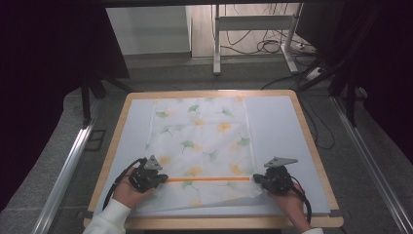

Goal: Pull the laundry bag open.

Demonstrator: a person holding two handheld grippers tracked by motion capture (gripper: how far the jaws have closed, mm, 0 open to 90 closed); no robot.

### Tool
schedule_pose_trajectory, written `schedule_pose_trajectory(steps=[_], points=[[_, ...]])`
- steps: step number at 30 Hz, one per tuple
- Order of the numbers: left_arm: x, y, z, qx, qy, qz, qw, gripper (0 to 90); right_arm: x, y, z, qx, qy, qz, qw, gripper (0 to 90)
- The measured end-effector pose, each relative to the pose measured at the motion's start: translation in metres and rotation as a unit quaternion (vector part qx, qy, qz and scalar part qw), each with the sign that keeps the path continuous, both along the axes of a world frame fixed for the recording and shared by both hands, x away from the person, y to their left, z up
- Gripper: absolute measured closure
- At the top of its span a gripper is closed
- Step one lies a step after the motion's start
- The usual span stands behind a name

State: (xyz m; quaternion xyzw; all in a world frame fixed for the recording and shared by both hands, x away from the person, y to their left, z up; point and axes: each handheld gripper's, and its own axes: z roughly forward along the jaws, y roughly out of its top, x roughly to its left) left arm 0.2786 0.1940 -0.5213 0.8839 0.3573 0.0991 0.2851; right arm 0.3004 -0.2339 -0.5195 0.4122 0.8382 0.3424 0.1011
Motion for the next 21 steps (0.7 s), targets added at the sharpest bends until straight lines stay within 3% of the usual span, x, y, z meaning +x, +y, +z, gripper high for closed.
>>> schedule_pose_trajectory(steps=[21], points=[[-0.006,0.029,-0.001,0.008,-0.004,0.036,0.9993,90.0,0.000,0.000,0.000,0.002,-0.002,0.001,1.0000,89.9]])
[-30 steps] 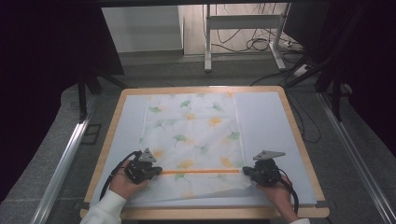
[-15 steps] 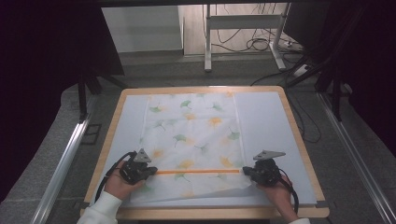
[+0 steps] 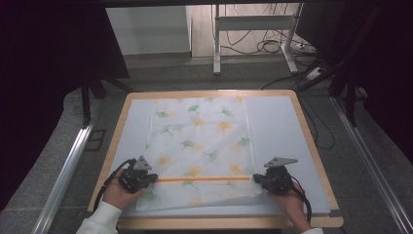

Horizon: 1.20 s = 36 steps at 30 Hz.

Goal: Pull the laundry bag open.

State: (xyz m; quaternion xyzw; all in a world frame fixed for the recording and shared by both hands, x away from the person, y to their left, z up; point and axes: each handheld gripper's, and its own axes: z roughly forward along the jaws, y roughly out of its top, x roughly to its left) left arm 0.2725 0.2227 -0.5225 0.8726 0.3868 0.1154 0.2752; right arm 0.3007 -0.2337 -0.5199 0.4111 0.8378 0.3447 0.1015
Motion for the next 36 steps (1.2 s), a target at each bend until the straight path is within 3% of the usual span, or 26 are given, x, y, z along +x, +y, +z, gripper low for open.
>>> schedule_pose_trajectory(steps=[15,36], points=[[-0.005,0.019,-0.001,0.006,-0.003,0.025,0.9997,90.0,0.000,0.000,0.000,-0.001,0.002,0.000,1.0000,89.9],[-0.013,0.034,0.000,0.002,-0.005,0.034,0.9994,89.8,0.000,0.000,0.000,-0.001,-0.001,0.001,1.0000,89.8]])
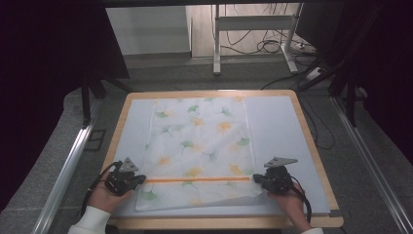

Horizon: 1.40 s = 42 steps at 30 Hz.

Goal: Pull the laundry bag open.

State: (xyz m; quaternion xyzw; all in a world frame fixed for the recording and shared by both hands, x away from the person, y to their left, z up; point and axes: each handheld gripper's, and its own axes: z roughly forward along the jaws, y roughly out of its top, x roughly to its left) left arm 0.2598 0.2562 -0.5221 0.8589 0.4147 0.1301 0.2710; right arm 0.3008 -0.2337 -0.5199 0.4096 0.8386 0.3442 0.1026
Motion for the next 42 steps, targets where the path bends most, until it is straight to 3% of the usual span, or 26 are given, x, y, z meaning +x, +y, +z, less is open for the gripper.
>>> schedule_pose_trajectory(steps=[1,2,4,6,9,15,20,24,33,37,42], points=[[-0.001,0.001,-0.001,0.008,0.000,0.007,0.9999,89.9,0.000,0.000,0.000,0.000,0.000,0.000,1.0000,89.9],[0.000,0.003,-0.004,0.036,0.000,0.013,0.9993,89.7,0.000,0.000,0.000,0.000,0.000,0.000,1.0000,89.9],[0.001,0.010,-0.008,0.003,0.011,0.015,0.9998,89.9,0.000,0.000,0.000,0.000,0.000,0.000,1.0000,89.9],[0.001,0.012,-0.005,-0.015,0.005,0.018,0.9997,89.8,0.000,0.000,0.000,0.001,0.001,0.000,1.0000,89.9],[0.001,0.010,-0.005,-0.016,0.003,0.015,0.9998,89.9,0.000,0.000,0.000,-0.002,0.000,-0.001,1.0000,89.9],[0.000,0.017,-0.003,-0.050,0.002,0.019,0.9985,88.6,0.000,0.000,0.000,-0.001,-0.001,-0.001,1.0000,89.8],[-0.002,0.018,-0.003,-0.040,-0.016,0.019,0.9989,82.8,-0.001,0.000,0.000,-0.002,-0.003,0.000,1.0000,89.8],[-0.007,0.024,-0.003,-0.056,-0.036,0.030,0.9973,73.3,0.000,0.000,0.000,-0.002,-0.003,0.001,1.0000,89.8],[-0.010,0.033,-0.002,-0.076,-0.057,0.053,0.9941,60.8,-0.003,0.001,0.000,-0.006,-0.013,0.003,0.9999,89.6],[-0.010,0.032,-0.001,-0.073,-0.068,0.058,0.9933,58.8,-0.003,0.001,0.000,-0.006,-0.014,0.004,0.9999,89.6],[-0.012,0.032,0.003,-0.078,-0.091,0.068,0.9904,58.6,-0.005,0.001,0.001,-0.012,-0.020,0.007,0.9997,89.5]])
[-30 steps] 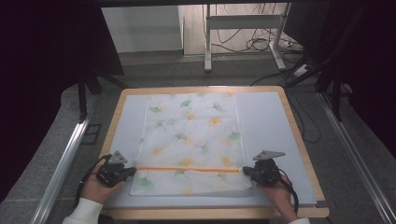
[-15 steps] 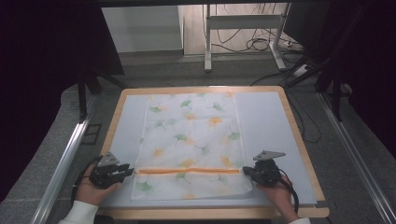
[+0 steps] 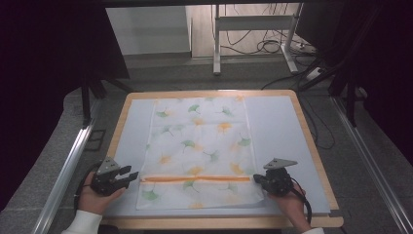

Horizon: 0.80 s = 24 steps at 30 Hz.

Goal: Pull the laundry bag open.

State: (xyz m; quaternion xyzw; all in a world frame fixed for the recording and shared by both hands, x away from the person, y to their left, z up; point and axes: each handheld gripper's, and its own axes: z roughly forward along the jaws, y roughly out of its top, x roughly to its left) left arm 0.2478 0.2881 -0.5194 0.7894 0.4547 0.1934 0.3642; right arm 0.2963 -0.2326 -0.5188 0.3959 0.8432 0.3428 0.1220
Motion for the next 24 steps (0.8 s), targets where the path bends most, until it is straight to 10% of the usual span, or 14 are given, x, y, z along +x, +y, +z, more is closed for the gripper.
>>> schedule_pose_trajectory(steps=[13,24], points=[[-0.002,0.003,0.004,-0.010,-0.027,0.018,0.9994,53.1,-0.011,-0.012,0.016,0.030,-0.036,0.009,0.9989,88.4],[0.002,0.012,-0.002,-0.032,-0.007,0.024,0.9992,47.7,-0.006,-0.053,0.020,0.067,-0.061,-0.053,0.9945,52.5]])
